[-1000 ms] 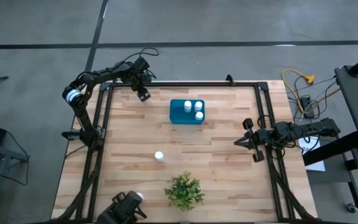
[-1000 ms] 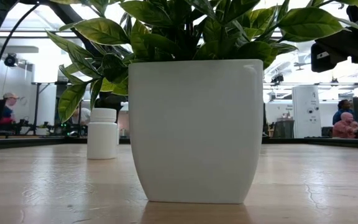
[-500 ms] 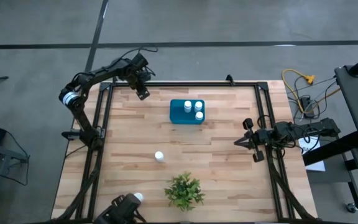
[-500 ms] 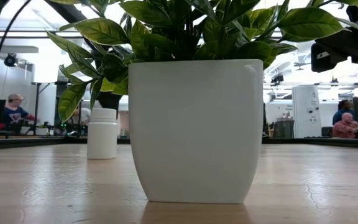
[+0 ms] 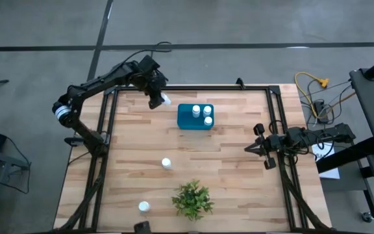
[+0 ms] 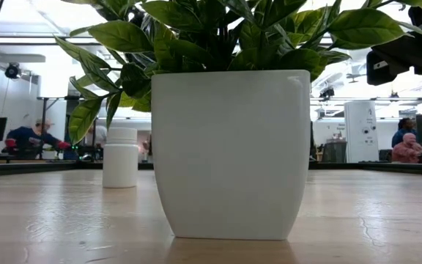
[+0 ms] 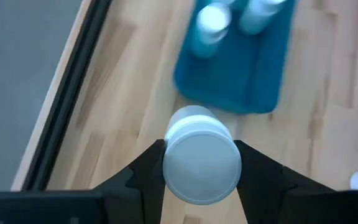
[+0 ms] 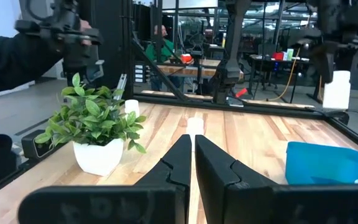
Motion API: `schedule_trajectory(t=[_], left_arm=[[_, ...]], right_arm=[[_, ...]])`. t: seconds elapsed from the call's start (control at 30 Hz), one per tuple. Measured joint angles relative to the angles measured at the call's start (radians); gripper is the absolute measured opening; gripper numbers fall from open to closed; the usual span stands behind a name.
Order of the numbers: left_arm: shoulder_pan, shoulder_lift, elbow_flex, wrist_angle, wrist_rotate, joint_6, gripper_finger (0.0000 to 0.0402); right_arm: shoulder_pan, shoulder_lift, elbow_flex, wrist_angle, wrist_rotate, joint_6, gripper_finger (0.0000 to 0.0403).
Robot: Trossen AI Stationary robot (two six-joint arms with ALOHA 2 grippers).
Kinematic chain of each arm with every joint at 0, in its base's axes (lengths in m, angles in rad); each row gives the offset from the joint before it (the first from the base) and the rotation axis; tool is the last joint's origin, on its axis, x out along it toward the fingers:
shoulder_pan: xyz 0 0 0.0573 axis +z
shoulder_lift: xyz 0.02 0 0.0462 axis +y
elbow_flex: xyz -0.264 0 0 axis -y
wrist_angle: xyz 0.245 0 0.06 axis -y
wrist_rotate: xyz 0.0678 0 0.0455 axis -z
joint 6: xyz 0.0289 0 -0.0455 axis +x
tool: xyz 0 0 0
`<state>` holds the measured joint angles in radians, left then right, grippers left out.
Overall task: Pick and place pill bottles into a basket
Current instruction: Put the white pill bottle into the blue bin
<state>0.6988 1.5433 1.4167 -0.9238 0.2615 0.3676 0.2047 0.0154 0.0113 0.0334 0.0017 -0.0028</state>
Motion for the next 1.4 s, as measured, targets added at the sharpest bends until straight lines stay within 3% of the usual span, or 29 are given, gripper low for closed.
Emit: schedule_trajectory(t=[0.2,0.93,1.4], left_arm=[[-0.072,0.029,0.038,0.007,0.002,0.04,0.0142],[-0.115,0.264,0.228,0.005,0.03,0.121,0.0142],[-0.144,0.365,0.25,0.002,0.026,0.173,0.0142]], right_arm=[[0.0,0.0,0.0,0.0,0.0,0.001,0.0012],[0.0,0.0,0.0,0.0,0.0,0.002,0.0012],[0.0,0.0,0.0,0.0,0.0,0.001,0.0012]])
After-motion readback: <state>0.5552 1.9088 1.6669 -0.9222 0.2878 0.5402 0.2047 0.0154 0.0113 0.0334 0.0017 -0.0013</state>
